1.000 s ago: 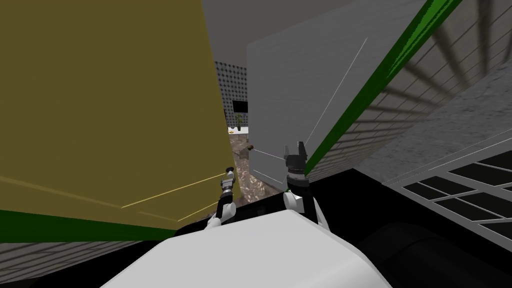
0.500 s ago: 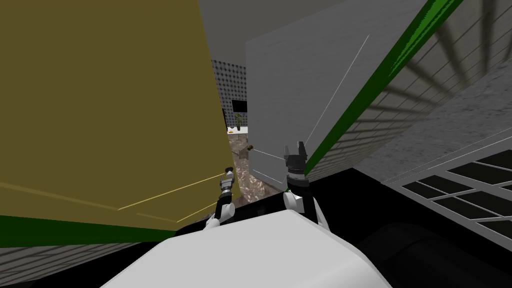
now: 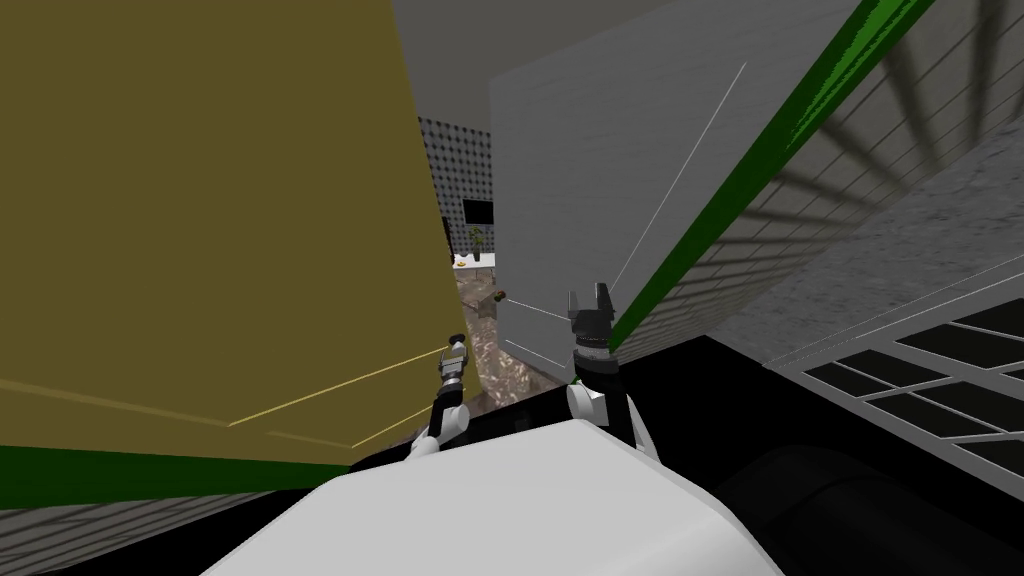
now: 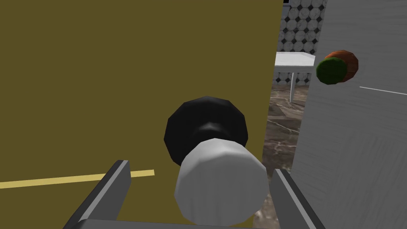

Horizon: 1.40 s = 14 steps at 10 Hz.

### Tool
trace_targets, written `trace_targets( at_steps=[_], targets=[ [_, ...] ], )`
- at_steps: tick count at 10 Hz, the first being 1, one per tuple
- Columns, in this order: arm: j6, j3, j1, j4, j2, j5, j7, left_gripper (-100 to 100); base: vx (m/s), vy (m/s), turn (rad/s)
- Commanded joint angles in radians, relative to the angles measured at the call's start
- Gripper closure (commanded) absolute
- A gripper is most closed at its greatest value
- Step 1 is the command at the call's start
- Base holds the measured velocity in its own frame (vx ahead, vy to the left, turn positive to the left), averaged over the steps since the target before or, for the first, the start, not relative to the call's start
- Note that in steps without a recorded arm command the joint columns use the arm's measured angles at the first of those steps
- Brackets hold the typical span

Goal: Push the door open

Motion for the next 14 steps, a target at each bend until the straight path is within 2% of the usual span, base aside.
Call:
trace_targets(
  at_steps=[1, 4, 5, 10, 11, 12, 14],
  targets=[
    [-0.021, 0.036, 0.013, 0.003, 0.027, 0.007, 0.002, 100, 0.029, 0.004, -0.039],
    [-0.021, 0.036, 0.013, 0.003, 0.027, 0.007, 0.002, 100, 0.021, -0.001, -0.01],
    [-0.02, 0.049, 0.014, 0.001, 0.029, 0.005, 0.001, 100, 0.036, 0.005, 0.021],
    [-0.02, 0.049, 0.014, 0.001, 0.029, 0.005, 0.001, 100, 0.005, 0.004, -0.01],
    [-0.02, 0.049, 0.014, -0.015, 0.029, 0.005, 0.001, 100, -0.002, 0.011, 0.063],
    [-0.02, 0.049, 0.014, 0.001, 0.029, 0.005, 0.001, 100, 0.008, 0.001, -0.033],
    [-0.02, 0.049, 0.014, 0.001, 0.029, 0.005, 0.001, 100, 0.005, -0.003, -0.011]
  ],
)
